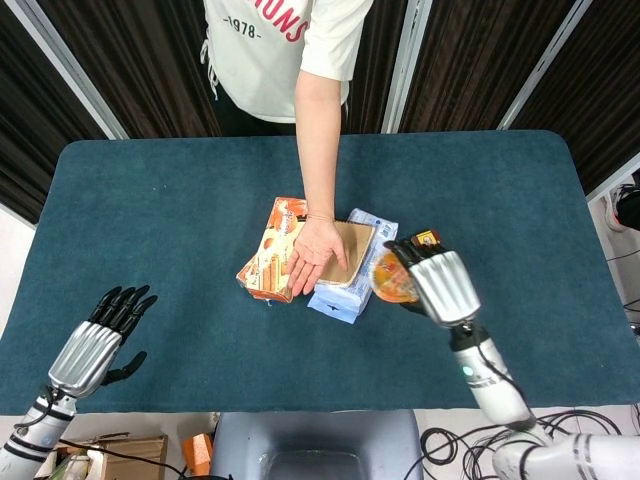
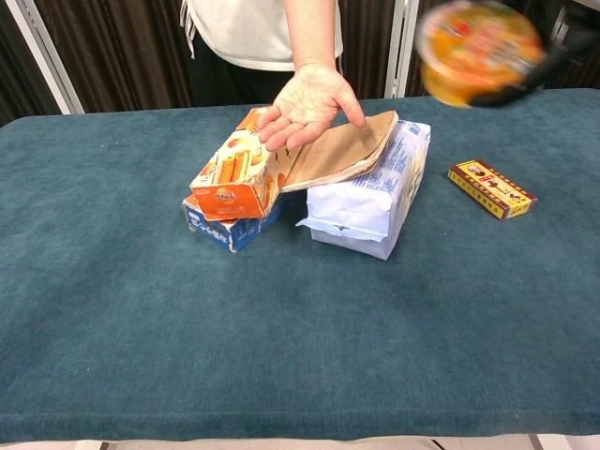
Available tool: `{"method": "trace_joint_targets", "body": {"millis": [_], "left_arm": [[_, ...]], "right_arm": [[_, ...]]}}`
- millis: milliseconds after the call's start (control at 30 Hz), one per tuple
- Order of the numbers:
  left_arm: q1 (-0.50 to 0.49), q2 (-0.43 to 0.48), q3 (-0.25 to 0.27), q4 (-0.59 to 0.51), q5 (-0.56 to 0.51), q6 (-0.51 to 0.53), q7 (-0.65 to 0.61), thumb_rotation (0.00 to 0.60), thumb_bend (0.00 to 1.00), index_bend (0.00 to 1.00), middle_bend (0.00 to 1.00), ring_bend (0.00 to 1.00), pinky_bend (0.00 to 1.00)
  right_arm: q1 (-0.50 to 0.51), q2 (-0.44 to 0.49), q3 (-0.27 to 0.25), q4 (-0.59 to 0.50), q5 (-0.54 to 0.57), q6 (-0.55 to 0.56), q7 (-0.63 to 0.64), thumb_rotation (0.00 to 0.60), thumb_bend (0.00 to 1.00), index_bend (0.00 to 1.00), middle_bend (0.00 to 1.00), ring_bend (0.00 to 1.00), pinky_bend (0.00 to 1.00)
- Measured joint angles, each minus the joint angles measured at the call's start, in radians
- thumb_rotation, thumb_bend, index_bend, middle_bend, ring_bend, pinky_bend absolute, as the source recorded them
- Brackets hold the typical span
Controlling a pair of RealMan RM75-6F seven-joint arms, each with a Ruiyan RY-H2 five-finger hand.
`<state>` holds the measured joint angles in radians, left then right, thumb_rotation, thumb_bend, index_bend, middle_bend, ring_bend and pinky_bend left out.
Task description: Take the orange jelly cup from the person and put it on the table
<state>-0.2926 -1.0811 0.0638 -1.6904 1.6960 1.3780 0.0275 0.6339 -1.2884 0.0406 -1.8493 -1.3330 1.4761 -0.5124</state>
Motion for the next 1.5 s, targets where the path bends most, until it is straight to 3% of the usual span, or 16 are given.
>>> {"method": "trace_joint_targets", "body": {"millis": [133, 267, 367, 433, 667, 700, 767, 833, 967, 1100, 1233, 1367, 1500], "left_arm": [[0.036, -0.027, 0.033, 0.057, 0.043, 0.042, -0.016, 0.600, 0.33, 0.00, 0.00, 0.00, 0.00], [0.067, -0.073, 0.055, 0.133, 0.070, 0.078, -0.041, 0.600, 0.33, 0.00, 0.00, 0.00, 0.00], [0.087, -0.113, 0.067, 0.190, 0.087, 0.103, -0.061, 0.600, 0.33, 0.00, 0.00, 0.00, 0.00], [0.097, -0.132, 0.073, 0.213, 0.102, 0.122, -0.073, 0.600, 0.33, 0.00, 0.00, 0.00, 0.00], [0.108, -0.136, 0.076, 0.225, 0.113, 0.136, -0.079, 0.600, 0.33, 0.00, 0.00, 0.00, 0.00], [0.108, -0.134, 0.075, 0.225, 0.110, 0.135, -0.081, 0.600, 0.33, 0.00, 0.00, 0.00, 0.00], [0.109, -0.132, 0.074, 0.226, 0.109, 0.136, -0.085, 0.600, 0.33, 0.00, 0.00, 0.00, 0.00], [0.110, -0.128, 0.074, 0.226, 0.108, 0.140, -0.095, 0.600, 0.33, 0.00, 0.00, 0.00, 0.00], [0.118, -0.115, 0.076, 0.223, 0.113, 0.159, -0.109, 0.600, 0.33, 0.00, 0.00, 0.00, 0.00], [0.136, -0.090, 0.089, 0.208, 0.121, 0.181, -0.120, 0.600, 0.33, 0.00, 0.00, 0.00, 0.00], [0.159, -0.055, 0.104, 0.175, 0.113, 0.185, -0.093, 0.600, 0.33, 0.00, 0.00, 0.00, 0.00], [0.189, -0.043, 0.113, 0.142, 0.105, 0.197, -0.049, 0.600, 0.34, 0.00, 0.00, 0.00, 0.00], [0.224, -0.079, 0.110, 0.182, 0.103, 0.239, -0.040, 0.600, 0.34, 0.00, 0.00, 0.00, 0.00]], "right_arm": [[-0.085, 0.020, -0.069, 0.139, -0.039, 0.010, 0.187, 0.600, 0.17, 0.63, 0.52, 0.51, 0.63], [-0.155, -0.013, -0.116, 0.352, -0.072, 0.000, 0.365, 0.600, 0.17, 0.57, 0.51, 0.46, 0.60], [-0.194, -0.064, -0.140, 0.499, -0.100, -0.021, 0.455, 0.600, 0.17, 0.39, 0.42, 0.40, 0.57], [-0.212, -0.106, -0.151, 0.575, -0.117, -0.039, 0.491, 0.600, 0.17, 0.29, 0.37, 0.37, 0.56], [-0.256, -0.247, -0.165, 0.759, -0.163, -0.131, 0.564, 0.600, 0.17, 0.21, 0.32, 0.32, 0.52], [-0.259, -0.252, -0.164, 0.766, -0.166, -0.140, 0.569, 0.600, 0.17, 0.17, 0.29, 0.30, 0.50], [-0.262, -0.249, -0.165, 0.765, -0.165, -0.161, 0.566, 0.600, 0.17, 0.04, 0.14, 0.18, 0.39], [-0.261, -0.233, -0.169, 0.747, -0.162, -0.190, 0.554, 0.600, 0.16, 0.00, 0.02, 0.06, 0.24], [-0.266, -0.157, -0.176, 0.650, -0.163, -0.215, 0.517, 0.600, 0.11, 0.00, 0.00, 0.00, 0.10], [-0.294, -0.057, -0.186, 0.521, -0.185, -0.163, 0.500, 0.600, 0.10, 0.00, 0.00, 0.00, 0.07], [-0.360, 0.024, -0.199, 0.431, -0.223, -0.026, 0.495, 0.600, 0.10, 0.00, 0.00, 0.00, 0.05], [-0.492, 0.067, -0.207, 0.381, -0.240, 0.179, 0.448, 0.600, 0.10, 0.00, 0.00, 0.00, 0.00], [-0.612, 0.083, -0.215, 0.355, -0.259, 0.299, 0.361, 0.600, 0.10, 0.00, 0.00, 0.00, 0.00]]}}
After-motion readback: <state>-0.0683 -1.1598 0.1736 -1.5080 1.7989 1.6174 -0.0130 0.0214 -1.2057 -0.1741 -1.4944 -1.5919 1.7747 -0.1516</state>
